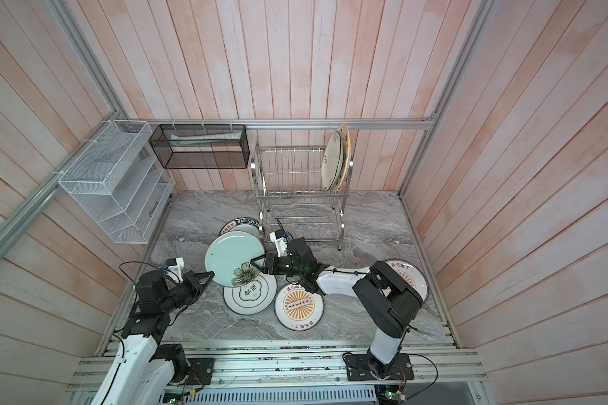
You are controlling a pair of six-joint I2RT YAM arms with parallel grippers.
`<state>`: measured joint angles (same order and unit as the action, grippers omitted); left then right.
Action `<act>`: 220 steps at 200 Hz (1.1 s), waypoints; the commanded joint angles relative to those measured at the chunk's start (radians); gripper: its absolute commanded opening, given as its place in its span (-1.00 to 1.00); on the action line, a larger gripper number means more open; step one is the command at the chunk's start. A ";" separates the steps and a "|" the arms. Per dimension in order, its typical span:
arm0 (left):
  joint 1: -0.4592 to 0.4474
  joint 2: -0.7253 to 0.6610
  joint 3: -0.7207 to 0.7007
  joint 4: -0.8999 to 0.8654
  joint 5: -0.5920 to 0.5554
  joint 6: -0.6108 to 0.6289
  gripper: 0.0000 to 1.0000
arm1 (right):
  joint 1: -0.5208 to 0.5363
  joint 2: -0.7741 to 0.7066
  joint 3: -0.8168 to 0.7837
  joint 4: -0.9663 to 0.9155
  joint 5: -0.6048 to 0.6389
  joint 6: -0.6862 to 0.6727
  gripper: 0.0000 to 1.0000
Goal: Load plates into a dish rack
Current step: Place the plate on the dish rack.
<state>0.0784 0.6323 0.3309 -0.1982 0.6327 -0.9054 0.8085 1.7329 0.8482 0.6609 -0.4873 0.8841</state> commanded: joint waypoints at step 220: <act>-0.161 0.104 0.016 0.296 -0.001 0.013 -1.00 | -0.034 -0.030 0.019 0.124 -0.046 0.050 -0.47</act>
<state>-0.0685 0.7418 0.3275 0.0055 0.6014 -0.9127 0.7765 1.7332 0.8516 0.6983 -0.5220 0.9283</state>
